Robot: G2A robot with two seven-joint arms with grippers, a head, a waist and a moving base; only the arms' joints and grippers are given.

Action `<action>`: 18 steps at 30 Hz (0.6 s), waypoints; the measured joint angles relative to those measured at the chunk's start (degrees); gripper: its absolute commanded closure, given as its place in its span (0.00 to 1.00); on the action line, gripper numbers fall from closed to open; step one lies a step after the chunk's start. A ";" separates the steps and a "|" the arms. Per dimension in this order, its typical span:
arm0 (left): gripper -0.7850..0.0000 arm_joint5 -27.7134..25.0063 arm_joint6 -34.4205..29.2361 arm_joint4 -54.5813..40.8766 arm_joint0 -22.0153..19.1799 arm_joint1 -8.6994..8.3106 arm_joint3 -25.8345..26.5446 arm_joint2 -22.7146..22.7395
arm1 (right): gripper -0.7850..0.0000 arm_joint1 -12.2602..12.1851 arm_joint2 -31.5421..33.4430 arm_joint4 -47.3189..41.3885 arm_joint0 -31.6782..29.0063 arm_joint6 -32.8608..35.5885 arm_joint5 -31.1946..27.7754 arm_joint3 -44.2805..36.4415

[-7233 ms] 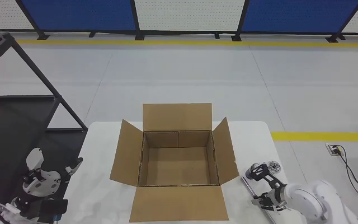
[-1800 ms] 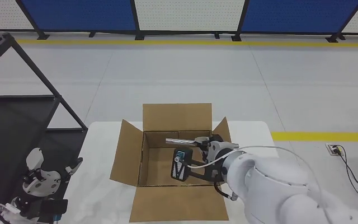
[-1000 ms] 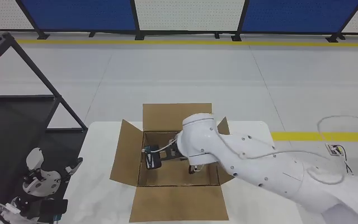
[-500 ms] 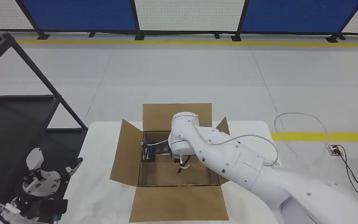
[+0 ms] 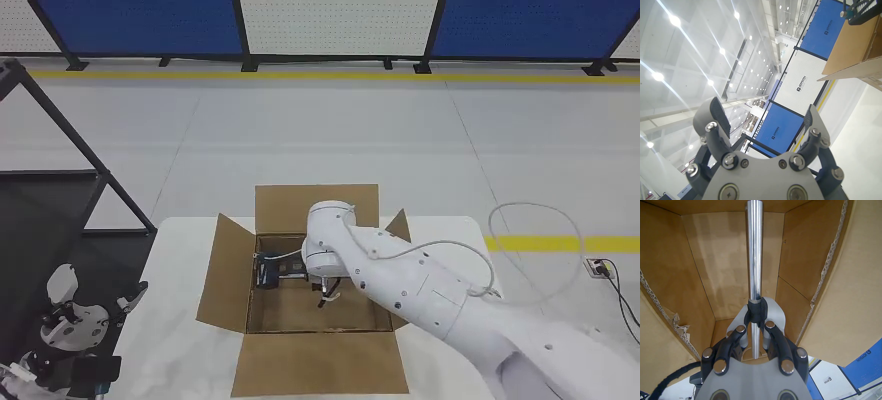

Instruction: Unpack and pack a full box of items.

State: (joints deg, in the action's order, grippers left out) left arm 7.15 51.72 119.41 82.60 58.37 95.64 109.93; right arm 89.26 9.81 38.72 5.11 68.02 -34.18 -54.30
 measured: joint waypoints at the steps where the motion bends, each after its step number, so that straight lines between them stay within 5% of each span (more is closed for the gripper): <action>1: 0.00 0.00 0.00 0.00 0.00 0.00 0.00 0.00 | 1.00 0.30 0.04 -0.32 -0.34 0.94 1.35 1.00; 18: 0.00 0.00 0.00 0.00 0.00 0.00 0.00 0.00 | 1.00 9.68 -0.07 11.06 -3.44 -13.62 -7.09 24.87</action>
State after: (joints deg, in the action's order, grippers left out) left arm 7.15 51.72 119.41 82.60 58.37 95.64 109.93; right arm 98.94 9.74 49.79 1.67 54.40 -41.28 -29.43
